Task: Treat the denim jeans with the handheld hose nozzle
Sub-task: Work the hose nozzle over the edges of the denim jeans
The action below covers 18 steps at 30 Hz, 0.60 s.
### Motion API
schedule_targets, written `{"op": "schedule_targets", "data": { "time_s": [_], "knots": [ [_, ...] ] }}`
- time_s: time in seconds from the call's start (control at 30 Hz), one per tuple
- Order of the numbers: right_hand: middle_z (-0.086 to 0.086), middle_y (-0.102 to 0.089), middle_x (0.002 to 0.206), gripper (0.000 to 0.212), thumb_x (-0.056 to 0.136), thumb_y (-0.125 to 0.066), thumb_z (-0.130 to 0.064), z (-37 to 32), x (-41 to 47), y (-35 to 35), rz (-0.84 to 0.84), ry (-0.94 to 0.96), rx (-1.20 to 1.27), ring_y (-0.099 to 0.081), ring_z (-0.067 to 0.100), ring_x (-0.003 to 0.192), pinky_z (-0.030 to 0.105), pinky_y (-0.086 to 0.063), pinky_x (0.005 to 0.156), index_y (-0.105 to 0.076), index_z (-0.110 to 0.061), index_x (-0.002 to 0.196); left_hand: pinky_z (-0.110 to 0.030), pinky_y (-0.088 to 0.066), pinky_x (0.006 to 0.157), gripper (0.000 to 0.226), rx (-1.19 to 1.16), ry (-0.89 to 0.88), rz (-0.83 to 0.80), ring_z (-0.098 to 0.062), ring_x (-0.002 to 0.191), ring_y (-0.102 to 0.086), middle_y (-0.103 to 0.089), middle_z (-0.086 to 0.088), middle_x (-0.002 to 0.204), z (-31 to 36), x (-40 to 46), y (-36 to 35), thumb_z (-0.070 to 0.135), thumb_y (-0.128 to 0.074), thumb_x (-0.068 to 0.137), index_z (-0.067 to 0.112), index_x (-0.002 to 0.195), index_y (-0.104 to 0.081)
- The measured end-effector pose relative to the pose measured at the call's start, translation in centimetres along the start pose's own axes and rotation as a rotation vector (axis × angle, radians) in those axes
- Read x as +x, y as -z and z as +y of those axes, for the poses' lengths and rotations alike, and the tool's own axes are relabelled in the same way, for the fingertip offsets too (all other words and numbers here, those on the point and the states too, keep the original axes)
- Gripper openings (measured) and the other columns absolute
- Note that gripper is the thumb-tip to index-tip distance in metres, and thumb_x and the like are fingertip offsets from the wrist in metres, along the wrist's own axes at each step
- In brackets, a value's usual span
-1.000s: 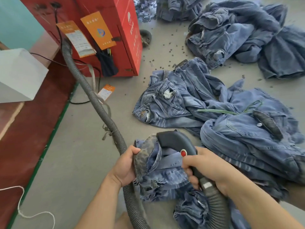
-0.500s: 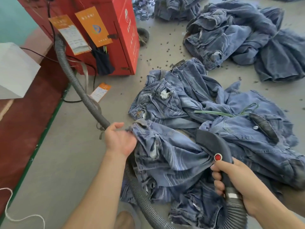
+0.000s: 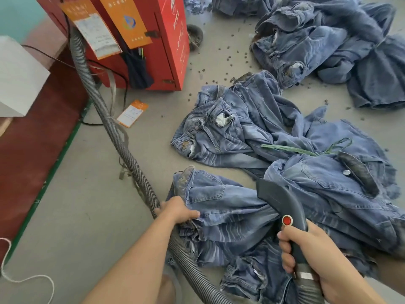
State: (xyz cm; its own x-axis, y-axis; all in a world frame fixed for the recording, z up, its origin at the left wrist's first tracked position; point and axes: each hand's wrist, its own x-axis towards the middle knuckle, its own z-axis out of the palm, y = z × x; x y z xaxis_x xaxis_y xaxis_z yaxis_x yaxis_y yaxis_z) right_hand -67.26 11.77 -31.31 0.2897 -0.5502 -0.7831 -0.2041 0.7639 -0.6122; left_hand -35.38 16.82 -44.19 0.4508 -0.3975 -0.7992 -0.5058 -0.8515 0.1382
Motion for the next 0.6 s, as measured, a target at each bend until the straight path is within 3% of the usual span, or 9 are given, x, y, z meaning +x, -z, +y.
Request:
{"op": "schedule_targets", "data": {
  "time_s": [0.03, 0.1, 0.17, 0.23, 0.33, 0.4, 0.5, 0.53, 0.6],
  "knots": [
    [0.017, -0.048, 0.064, 0.018, 0.090, -0.064, -0.001, -0.2, -0.2, -0.2, -0.020, -0.002, 0.007, -0.043, 0.026, 0.045, 0.036, -0.039, 0.048, -0.048, -0.009, 0.086, -0.043, -0.044, 0.101, 0.057, -0.021, -0.001, 0.016, -0.031, 0.121, -0.056, -0.064, -0.006, 0.120, 0.3, 0.0, 0.5, 0.058, -0.076, 0.075, 0.016, 0.112, -0.065],
    [0.018, -0.046, 0.063, 0.022, 0.087, -0.065, 0.003, -0.8, -0.9, -0.9, -0.077, 0.033, -0.003, -0.043, 0.026, 0.044, 0.036, -0.040, 0.047, -0.047, -0.009, 0.087, -0.041, -0.049, 0.084, 0.030, -0.423, -0.012, -0.057, -0.029, 0.103, -0.062, -0.066, -0.009, 0.112, 1.1, -0.4, 1.7, 0.041, -0.070, 0.083, 0.014, 0.096, -0.066],
    [0.021, -0.048, 0.061, 0.029, 0.074, -0.069, 0.001, -1.8, -1.9, -2.1, -0.137, 0.091, -0.069, -0.045, 0.027, 0.043, 0.036, -0.040, 0.047, -0.045, -0.008, 0.086, -0.055, -0.053, 0.074, 0.025, -1.025, 0.045, -0.191, -0.039, 0.107, -0.061, -0.063, -0.014, 0.120, 3.0, -0.9, 2.6, 0.033, -0.065, 0.096, 0.016, 0.113, -0.065],
    [0.022, -0.050, 0.061, 0.028, 0.067, -0.067, -0.004, -2.9, -3.0, -3.6, -0.214, 0.150, -0.097, -0.047, 0.028, 0.044, 0.035, -0.039, 0.047, -0.048, -0.011, 0.086, -0.066, -0.054, 0.074, 0.024, -1.469, 0.015, -0.264, -0.044, 0.108, -0.062, -0.062, -0.017, 0.122, 6.2, -1.7, 3.3, 0.027, -0.058, 0.101, 0.015, 0.121, -0.060],
    [0.019, -0.048, 0.060, 0.021, 0.071, -0.065, -0.005, -5.1, -4.6, -4.8, -0.251, 0.269, -0.016, -0.046, 0.027, 0.043, 0.035, -0.040, 0.047, -0.057, -0.024, 0.072, -0.043, -0.057, 0.064, 0.004, -1.745, -0.196, -0.248, -0.033, 0.092, -0.060, -0.061, -0.018, 0.102, 13.9, -6.0, 3.7, 0.015, -0.059, 0.096, 0.012, 0.097, -0.059],
    [0.020, -0.048, 0.059, 0.021, 0.074, -0.065, -0.006, -7.0, -5.8, -4.9, -0.210, 0.373, 0.044, -0.045, 0.028, 0.042, 0.038, -0.040, 0.047, -0.056, -0.025, 0.071, -0.032, -0.054, 0.066, 0.008, -1.614, -0.418, -0.343, -0.022, 0.078, -0.059, -0.060, -0.010, 0.083, 18.0, -10.4, 3.2, 0.018, -0.064, 0.084, 0.016, 0.076, -0.062],
    [0.022, -0.049, 0.055, 0.020, 0.076, -0.064, -0.012, -9.8, -7.7, -3.8, -0.087, 0.550, 0.020, -0.047, 0.031, 0.040, 0.038, -0.043, 0.046, -0.064, -0.031, 0.076, -0.016, -0.052, 0.058, 0.018, -0.972, -0.767, -0.679, 0.001, 0.057, -0.066, -0.068, 0.013, 0.059, 20.2, -16.9, 2.1, 0.030, -0.059, 0.059, 0.028, 0.055, -0.076],
    [0.024, -0.049, 0.055, 0.021, 0.076, -0.063, -0.013, -10.4, -7.8, -3.4, -0.036, 0.588, -0.012, -0.048, 0.032, 0.039, 0.037, -0.044, 0.044, -0.063, -0.035, 0.075, -0.012, -0.051, 0.057, 0.020, -0.781, -0.875, -0.724, 0.006, 0.056, -0.065, -0.067, 0.019, 0.055, 20.2, -17.2, 1.4, 0.033, -0.060, 0.051, 0.036, 0.059, -0.078],
    [0.025, -0.049, 0.056, 0.022, 0.077, -0.062, -0.016, -10.7, -7.9, -2.6, 0.000, 0.585, -0.060, -0.047, 0.033, 0.042, 0.036, -0.042, 0.044, -0.061, -0.038, 0.073, -0.021, -0.054, 0.065, 0.035, -0.715, -0.920, -0.590, -0.002, 0.067, -0.067, -0.070, 0.012, 0.064, 19.8, -15.9, 0.2, 0.028, -0.064, 0.051, 0.020, 0.083, -0.078]
  ]
}}
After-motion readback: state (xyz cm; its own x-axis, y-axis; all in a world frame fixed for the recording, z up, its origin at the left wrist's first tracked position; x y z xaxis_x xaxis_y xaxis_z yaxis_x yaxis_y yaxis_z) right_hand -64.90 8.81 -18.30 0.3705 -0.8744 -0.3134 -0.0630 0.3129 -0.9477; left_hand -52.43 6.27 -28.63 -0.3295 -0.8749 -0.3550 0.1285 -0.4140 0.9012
